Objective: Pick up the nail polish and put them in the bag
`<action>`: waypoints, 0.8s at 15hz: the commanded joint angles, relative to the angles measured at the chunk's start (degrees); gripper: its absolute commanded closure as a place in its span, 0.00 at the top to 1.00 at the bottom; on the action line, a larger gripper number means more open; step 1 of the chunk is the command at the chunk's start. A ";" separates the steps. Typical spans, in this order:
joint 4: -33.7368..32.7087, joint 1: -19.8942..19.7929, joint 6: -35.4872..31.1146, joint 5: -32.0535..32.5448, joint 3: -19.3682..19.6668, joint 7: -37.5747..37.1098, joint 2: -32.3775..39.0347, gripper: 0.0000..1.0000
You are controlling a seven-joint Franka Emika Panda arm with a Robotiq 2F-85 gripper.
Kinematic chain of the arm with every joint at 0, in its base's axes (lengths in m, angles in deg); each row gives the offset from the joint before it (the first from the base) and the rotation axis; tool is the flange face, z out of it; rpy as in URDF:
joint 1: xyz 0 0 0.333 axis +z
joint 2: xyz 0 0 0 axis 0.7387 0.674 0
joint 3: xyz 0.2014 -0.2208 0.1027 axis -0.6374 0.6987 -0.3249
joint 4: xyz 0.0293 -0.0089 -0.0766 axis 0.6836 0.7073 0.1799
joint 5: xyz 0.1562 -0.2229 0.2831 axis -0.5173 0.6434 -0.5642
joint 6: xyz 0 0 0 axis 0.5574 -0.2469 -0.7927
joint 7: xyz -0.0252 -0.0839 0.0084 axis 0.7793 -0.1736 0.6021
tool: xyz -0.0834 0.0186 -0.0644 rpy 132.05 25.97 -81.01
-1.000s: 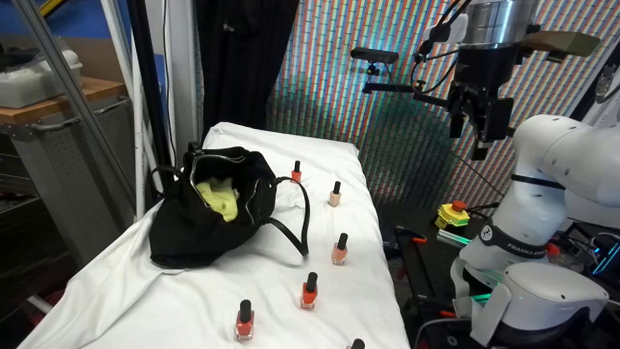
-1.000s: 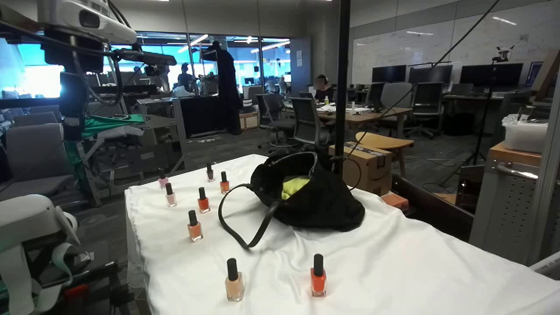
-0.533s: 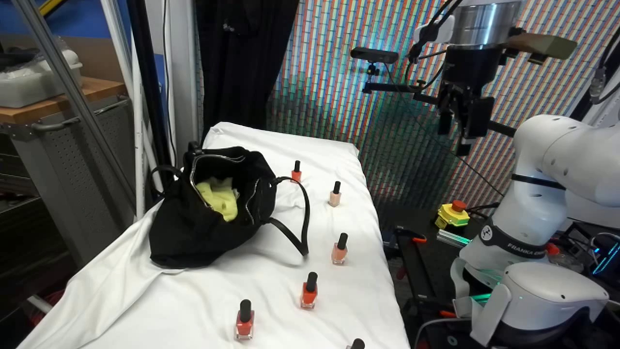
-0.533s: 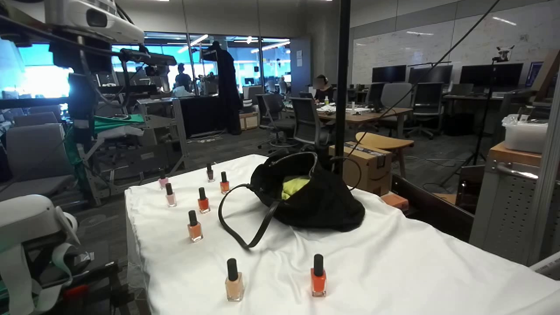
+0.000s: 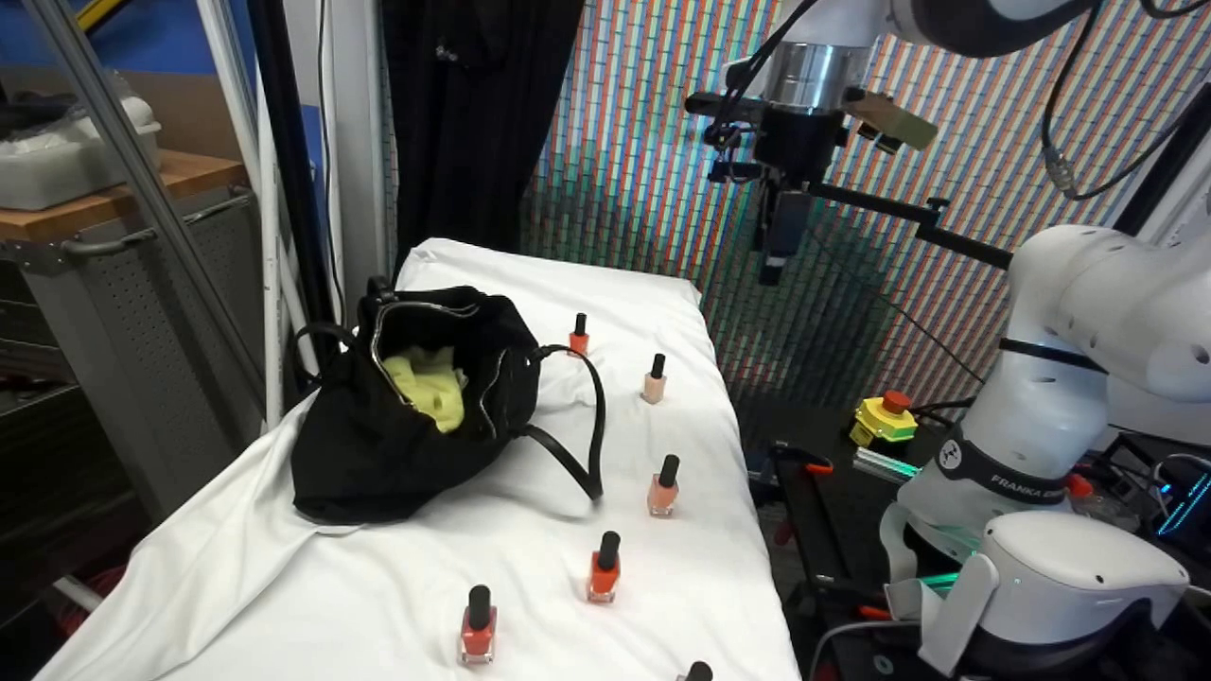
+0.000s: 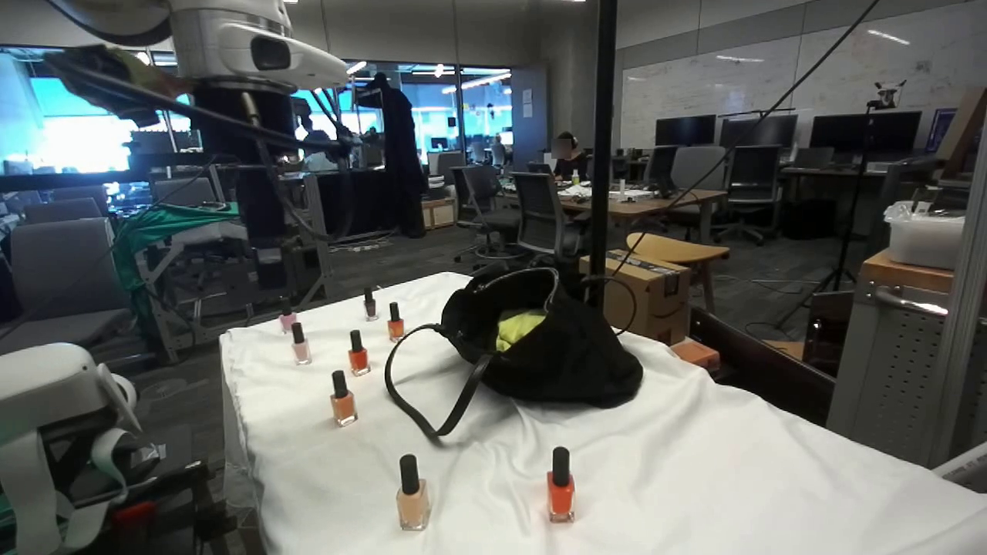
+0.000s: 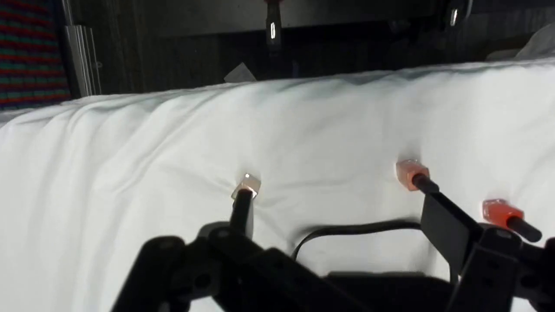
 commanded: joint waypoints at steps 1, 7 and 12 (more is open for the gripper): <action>-2.58 -1.96 -9.12 0.71 1.67 0.83 7.88 1.00; -5.47 -4.13 -20.40 -0.37 4.55 2.81 19.77 1.00; -8.88 -5.35 -27.04 -1.19 5.34 1.62 28.20 1.00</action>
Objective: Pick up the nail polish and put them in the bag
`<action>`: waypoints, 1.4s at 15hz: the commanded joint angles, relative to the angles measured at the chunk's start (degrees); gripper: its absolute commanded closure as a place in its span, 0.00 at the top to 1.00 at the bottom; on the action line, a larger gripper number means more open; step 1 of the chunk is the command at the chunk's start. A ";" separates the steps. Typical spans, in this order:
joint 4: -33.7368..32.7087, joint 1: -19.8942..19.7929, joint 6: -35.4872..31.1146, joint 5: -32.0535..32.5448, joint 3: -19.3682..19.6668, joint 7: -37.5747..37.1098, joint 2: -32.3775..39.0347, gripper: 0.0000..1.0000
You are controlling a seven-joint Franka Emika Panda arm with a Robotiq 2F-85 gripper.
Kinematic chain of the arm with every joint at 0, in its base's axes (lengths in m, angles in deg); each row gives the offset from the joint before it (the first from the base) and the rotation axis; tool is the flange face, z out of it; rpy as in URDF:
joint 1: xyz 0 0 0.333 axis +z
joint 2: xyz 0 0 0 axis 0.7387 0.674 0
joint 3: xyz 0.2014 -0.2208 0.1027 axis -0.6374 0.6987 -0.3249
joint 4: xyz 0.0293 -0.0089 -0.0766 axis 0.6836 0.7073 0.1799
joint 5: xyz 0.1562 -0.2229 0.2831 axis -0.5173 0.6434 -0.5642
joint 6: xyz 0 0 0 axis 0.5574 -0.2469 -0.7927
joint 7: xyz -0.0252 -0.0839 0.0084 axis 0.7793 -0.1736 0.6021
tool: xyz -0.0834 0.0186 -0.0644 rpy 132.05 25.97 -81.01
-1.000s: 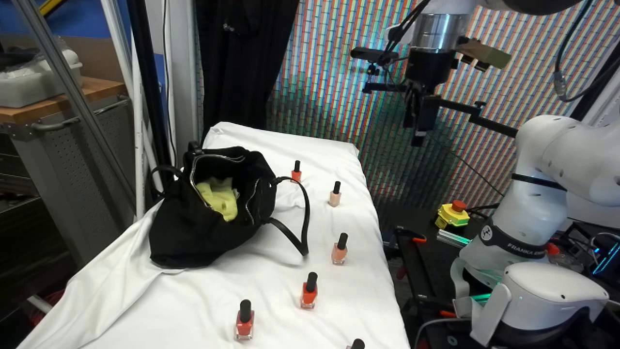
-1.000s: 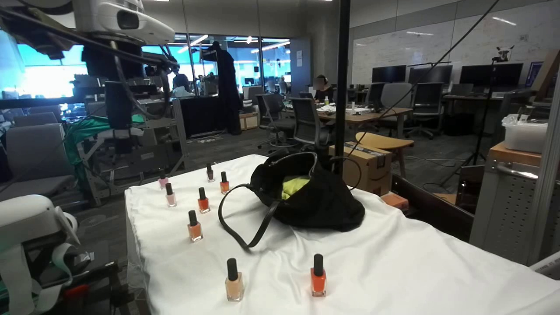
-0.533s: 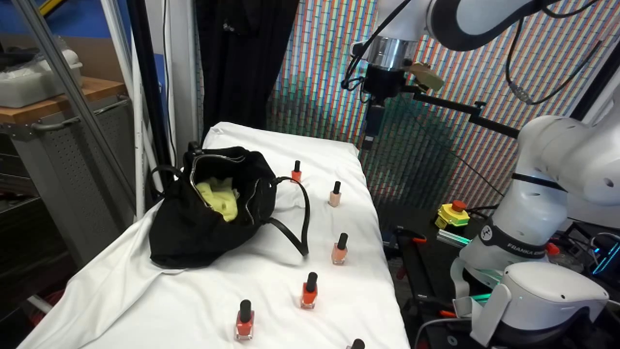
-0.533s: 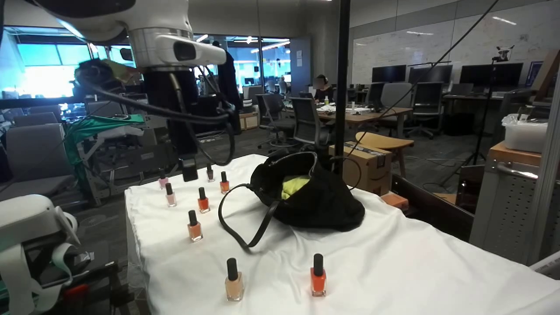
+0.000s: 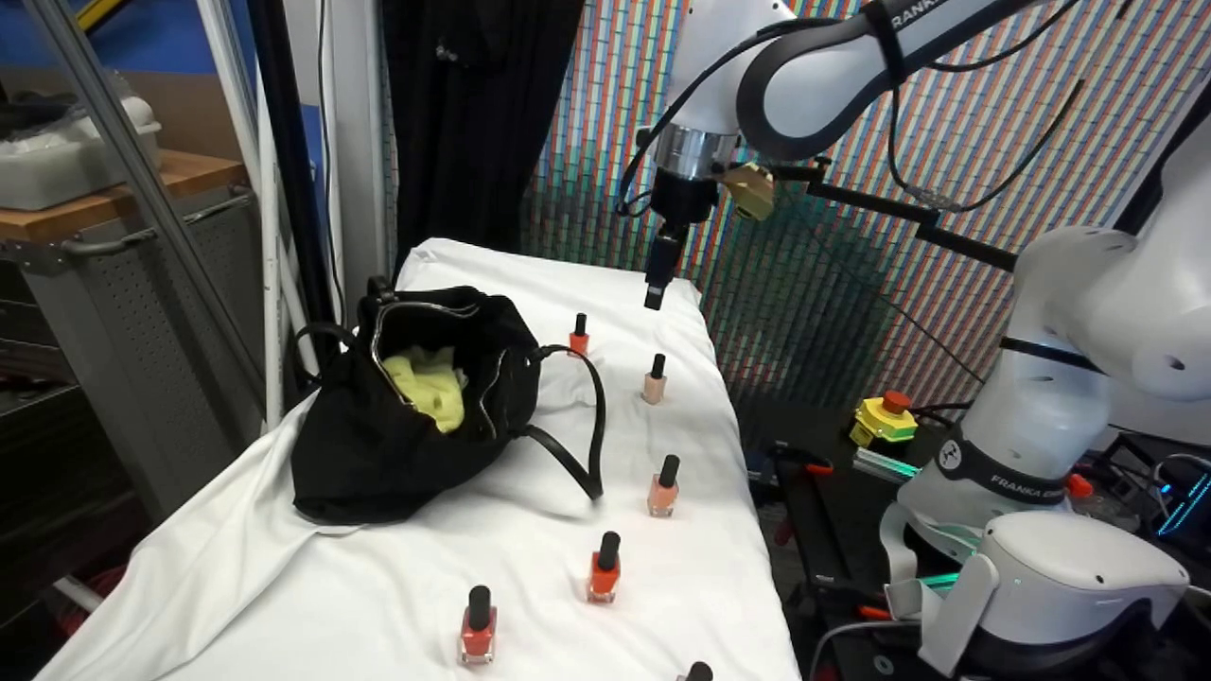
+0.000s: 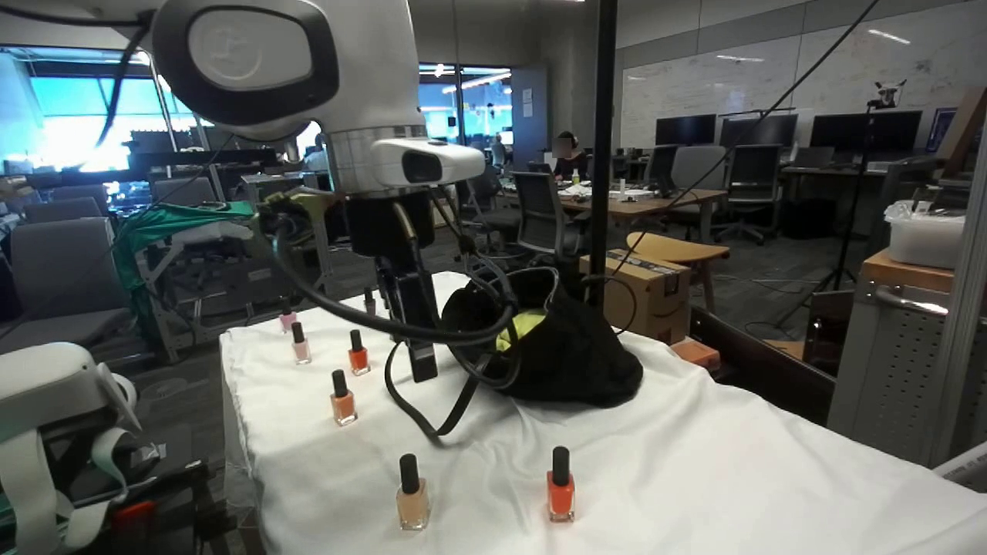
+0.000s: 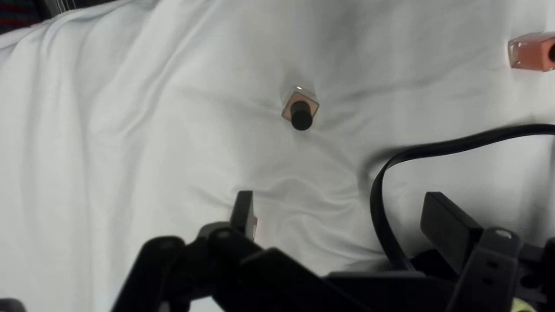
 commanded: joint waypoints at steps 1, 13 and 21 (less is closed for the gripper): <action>-4.22 -0.87 -4.20 -1.28 0.52 -0.22 6.41 1.00; -12.15 -2.31 -13.27 -2.39 1.52 -6.28 22.55 1.00; -17.34 -3.74 -15.10 -7.70 1.72 -6.64 29.58 1.00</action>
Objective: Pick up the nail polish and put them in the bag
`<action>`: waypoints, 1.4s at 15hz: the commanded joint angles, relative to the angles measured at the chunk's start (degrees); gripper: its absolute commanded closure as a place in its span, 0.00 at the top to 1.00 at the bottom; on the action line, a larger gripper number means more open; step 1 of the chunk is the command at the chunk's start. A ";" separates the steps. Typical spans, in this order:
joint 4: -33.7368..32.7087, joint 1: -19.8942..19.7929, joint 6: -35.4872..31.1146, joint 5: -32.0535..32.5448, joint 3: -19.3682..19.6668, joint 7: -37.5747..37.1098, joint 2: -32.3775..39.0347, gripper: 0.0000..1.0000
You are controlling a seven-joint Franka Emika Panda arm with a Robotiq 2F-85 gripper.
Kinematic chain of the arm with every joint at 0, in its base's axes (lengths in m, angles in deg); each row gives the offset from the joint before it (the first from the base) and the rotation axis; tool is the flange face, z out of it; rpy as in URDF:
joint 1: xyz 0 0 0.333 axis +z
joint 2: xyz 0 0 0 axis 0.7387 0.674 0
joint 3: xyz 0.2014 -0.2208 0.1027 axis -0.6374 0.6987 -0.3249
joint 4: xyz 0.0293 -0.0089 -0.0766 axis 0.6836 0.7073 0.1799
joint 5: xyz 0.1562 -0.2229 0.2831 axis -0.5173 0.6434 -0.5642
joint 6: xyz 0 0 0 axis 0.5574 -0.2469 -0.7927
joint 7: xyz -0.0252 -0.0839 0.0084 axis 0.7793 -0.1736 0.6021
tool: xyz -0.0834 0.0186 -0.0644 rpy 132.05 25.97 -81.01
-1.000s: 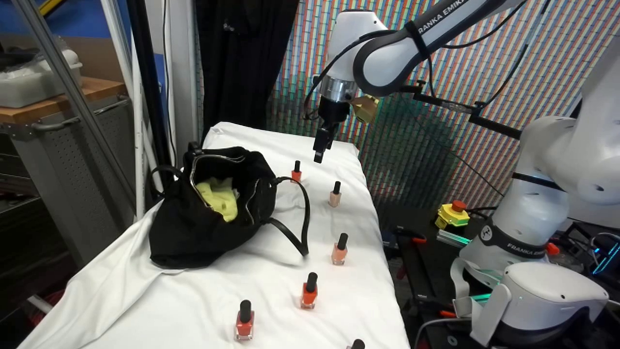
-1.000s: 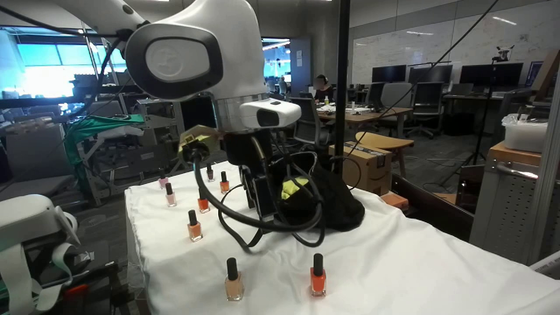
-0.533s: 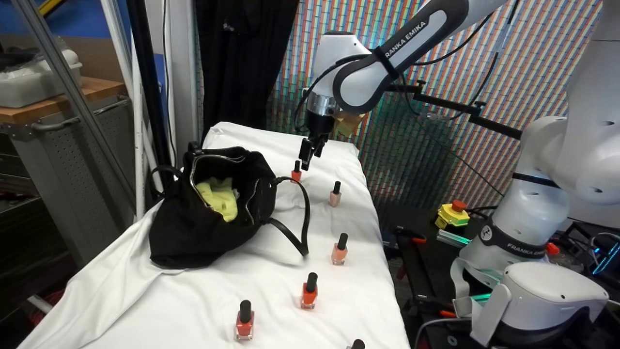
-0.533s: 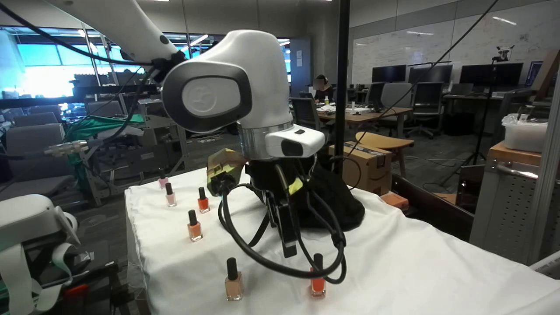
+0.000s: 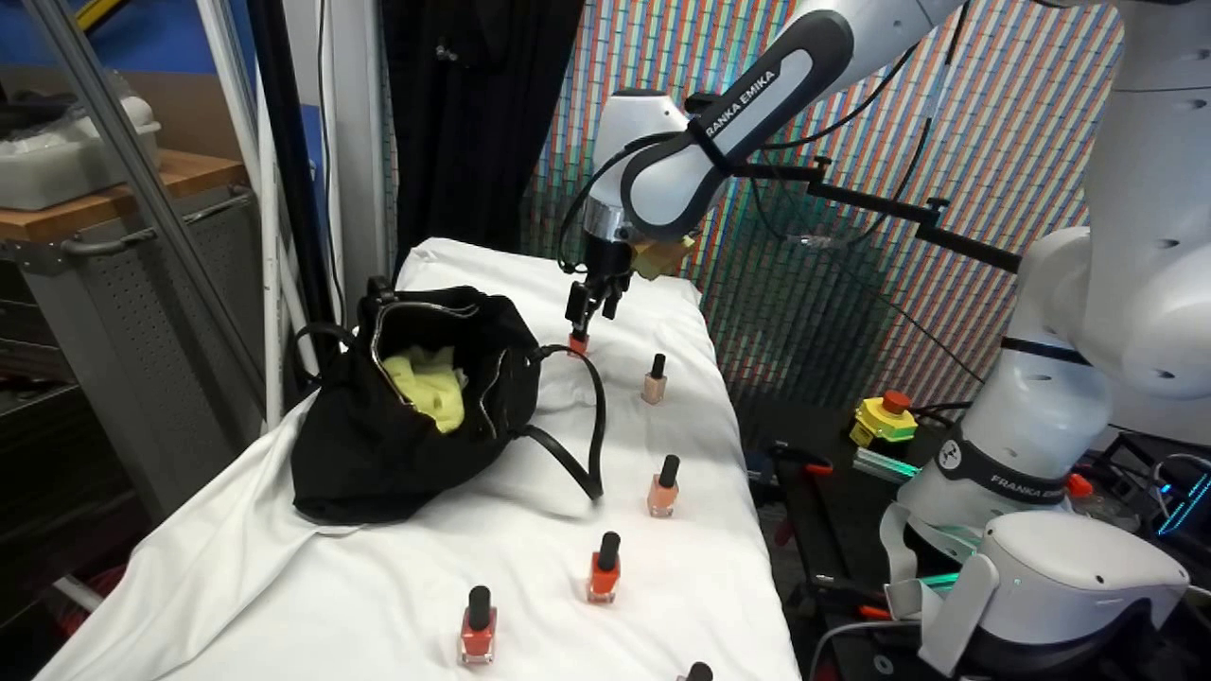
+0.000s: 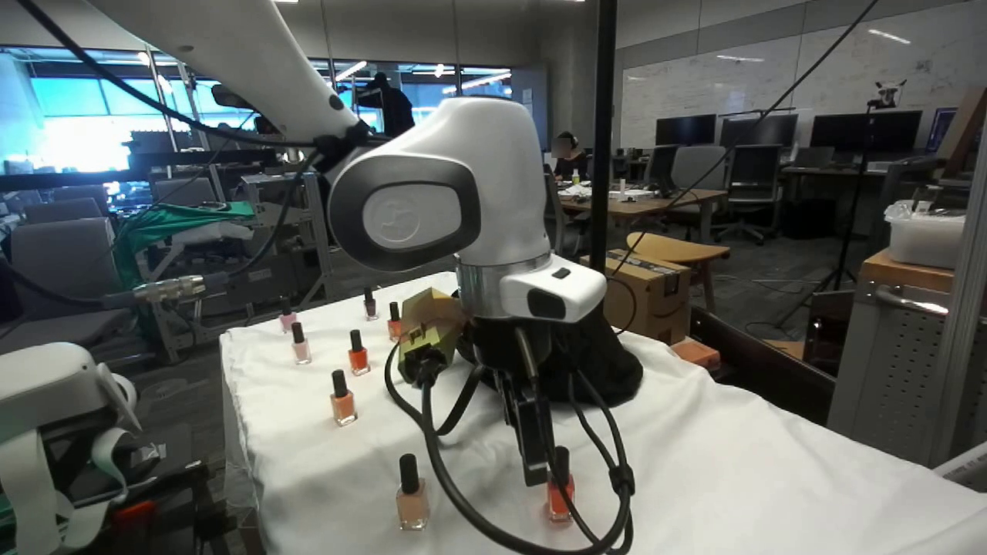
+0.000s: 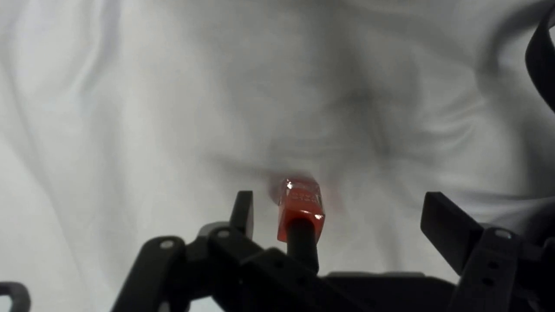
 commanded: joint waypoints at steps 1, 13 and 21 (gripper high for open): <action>-3.83 -0.64 -1.50 -2.87 0.50 -1.30 3.78 1.00; -4.40 -0.33 -5.37 -6.16 1.37 -7.56 7.96 1.00; -4.21 -0.41 -6.56 -6.19 1.20 -8.00 9.83 1.00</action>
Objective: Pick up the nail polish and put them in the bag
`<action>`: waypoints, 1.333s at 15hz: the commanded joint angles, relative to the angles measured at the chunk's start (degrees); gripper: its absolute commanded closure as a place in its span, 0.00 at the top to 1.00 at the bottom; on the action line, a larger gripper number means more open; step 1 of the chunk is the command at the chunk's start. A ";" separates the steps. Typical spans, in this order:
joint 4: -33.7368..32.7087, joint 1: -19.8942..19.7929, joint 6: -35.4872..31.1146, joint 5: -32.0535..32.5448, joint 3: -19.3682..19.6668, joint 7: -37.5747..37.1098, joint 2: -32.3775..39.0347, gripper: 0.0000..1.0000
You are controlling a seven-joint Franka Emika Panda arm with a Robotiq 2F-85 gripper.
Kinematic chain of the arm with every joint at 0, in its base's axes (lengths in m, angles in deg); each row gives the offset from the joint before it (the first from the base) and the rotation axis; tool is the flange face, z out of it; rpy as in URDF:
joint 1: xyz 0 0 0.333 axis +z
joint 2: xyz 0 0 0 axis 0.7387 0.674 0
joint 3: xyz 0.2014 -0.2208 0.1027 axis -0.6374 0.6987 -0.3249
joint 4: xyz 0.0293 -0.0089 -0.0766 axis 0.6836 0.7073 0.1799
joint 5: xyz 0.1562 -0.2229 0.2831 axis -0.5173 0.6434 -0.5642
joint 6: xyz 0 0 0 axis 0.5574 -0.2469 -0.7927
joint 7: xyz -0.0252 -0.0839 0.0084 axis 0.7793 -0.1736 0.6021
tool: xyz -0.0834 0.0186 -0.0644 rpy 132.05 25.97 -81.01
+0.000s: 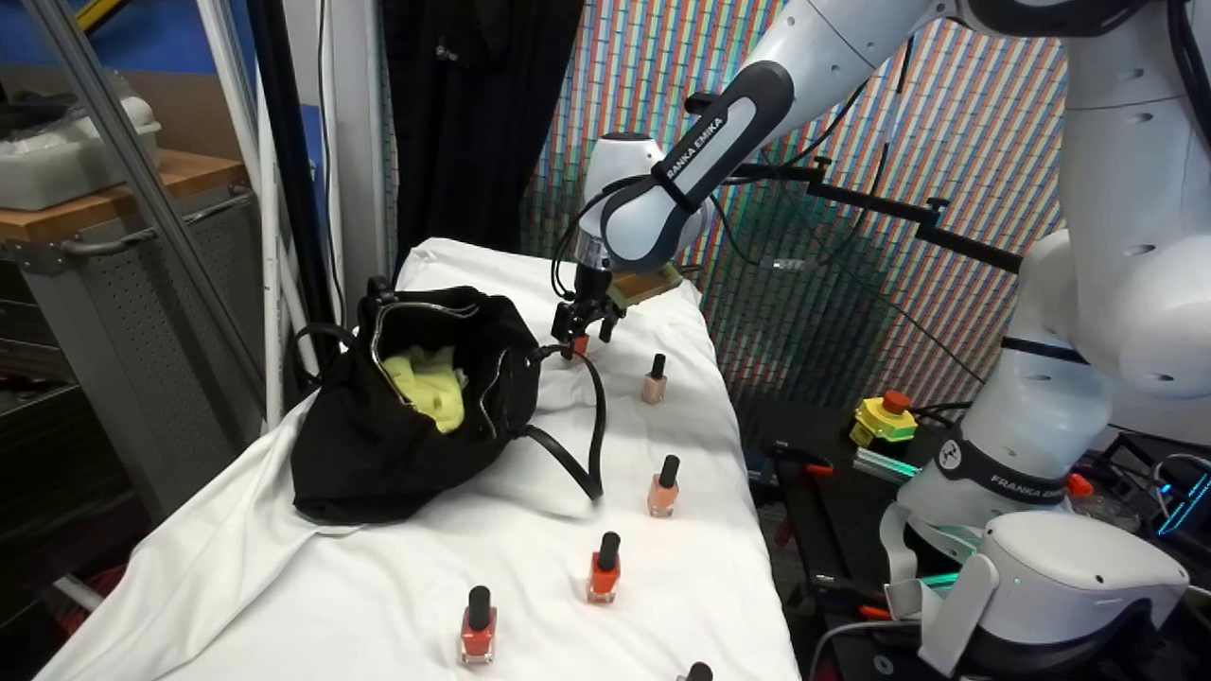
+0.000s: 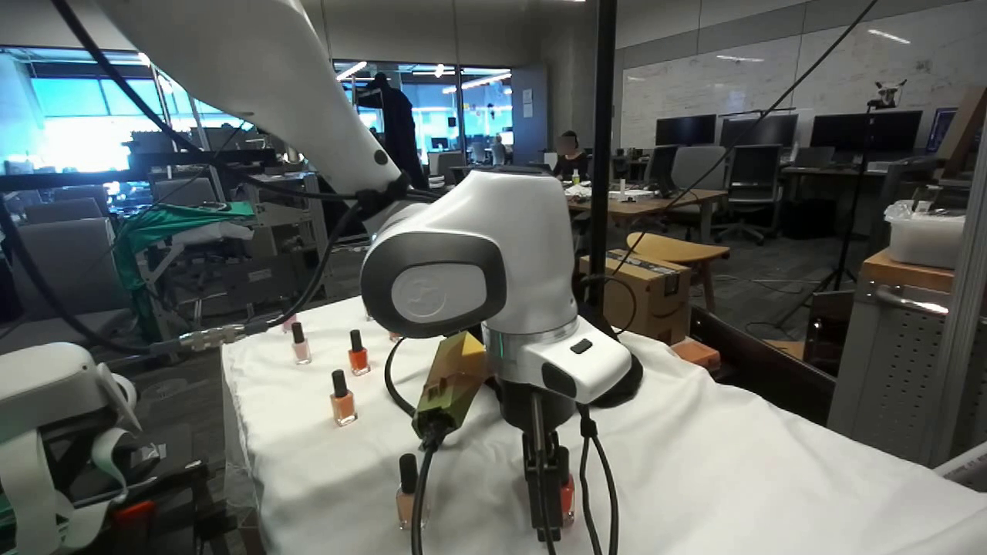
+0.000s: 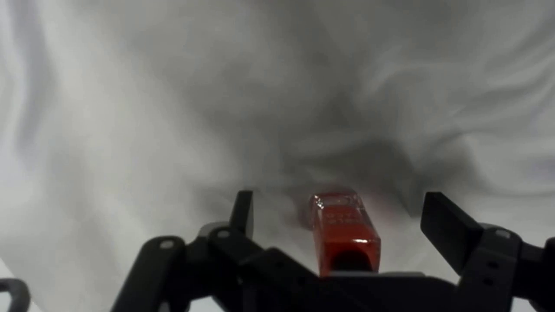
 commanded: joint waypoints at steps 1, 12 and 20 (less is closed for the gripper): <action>-0.49 0.41 -1.52 -1.20 0.46 -0.18 0.86 1.00; 0.36 1.23 -4.28 0.21 1.75 -0.78 -2.33 1.00; -2.90 0.74 -2.88 -0.61 1.00 0.23 0.09 1.00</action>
